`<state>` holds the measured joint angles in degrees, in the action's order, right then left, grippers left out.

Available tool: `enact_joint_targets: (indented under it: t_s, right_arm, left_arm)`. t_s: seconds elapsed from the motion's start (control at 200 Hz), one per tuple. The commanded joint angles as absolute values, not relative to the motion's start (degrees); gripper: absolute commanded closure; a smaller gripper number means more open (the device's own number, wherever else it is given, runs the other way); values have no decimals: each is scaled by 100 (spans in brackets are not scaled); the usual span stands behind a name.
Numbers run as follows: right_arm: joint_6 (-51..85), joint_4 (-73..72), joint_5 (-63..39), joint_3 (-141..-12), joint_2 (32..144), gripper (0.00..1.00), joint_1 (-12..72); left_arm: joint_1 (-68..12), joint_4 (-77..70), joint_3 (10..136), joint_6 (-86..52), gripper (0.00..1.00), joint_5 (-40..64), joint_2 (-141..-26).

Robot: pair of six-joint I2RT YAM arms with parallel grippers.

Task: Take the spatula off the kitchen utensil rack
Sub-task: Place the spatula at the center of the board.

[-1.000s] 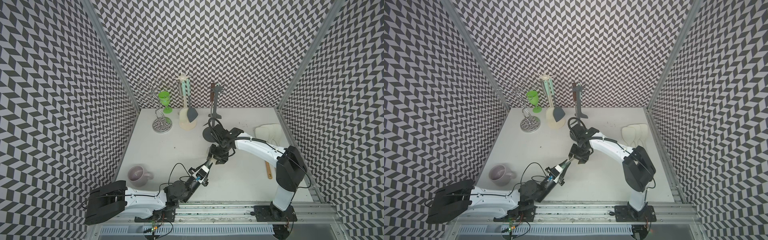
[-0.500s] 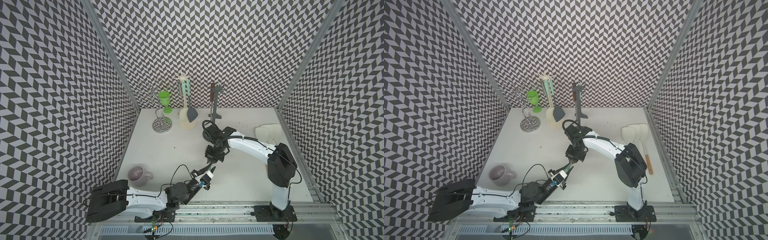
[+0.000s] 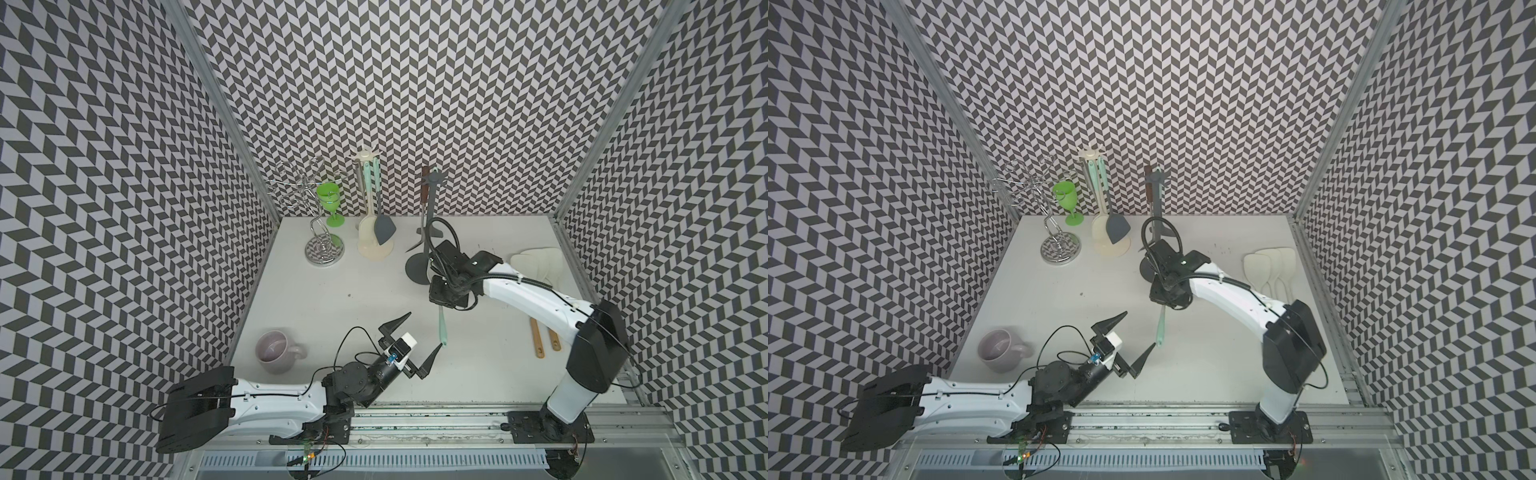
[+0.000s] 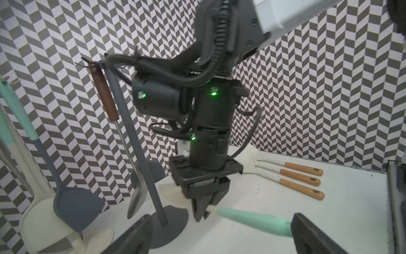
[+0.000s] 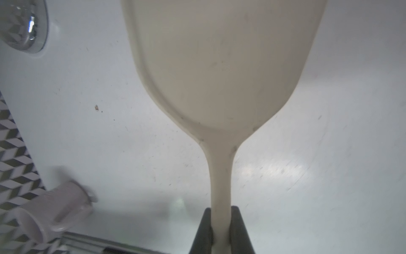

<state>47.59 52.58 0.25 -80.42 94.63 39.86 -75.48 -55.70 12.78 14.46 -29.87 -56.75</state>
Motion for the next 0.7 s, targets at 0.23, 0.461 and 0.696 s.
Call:
enact_joint_targets:
  t_s: [0.23, 0.461, 0.696]
  right_arm:
    - [2639, 3614, 1656, -6100, 7973, 100, 3314]
    - [1579, 2079, 1270, -4853, 7461, 100, 2581]
    - [832, 1478, 1796, -4412, 7428, 100, 2055]
  left_arm:
    - [-6349, -4775, 1503, -133, 0, -2042, -5160]
    - [-5542, -4633, 1529, -917, 0, -1177, -5314]
    - [-5344, -4623, 1522, -1088, 0, -1021, -5340]
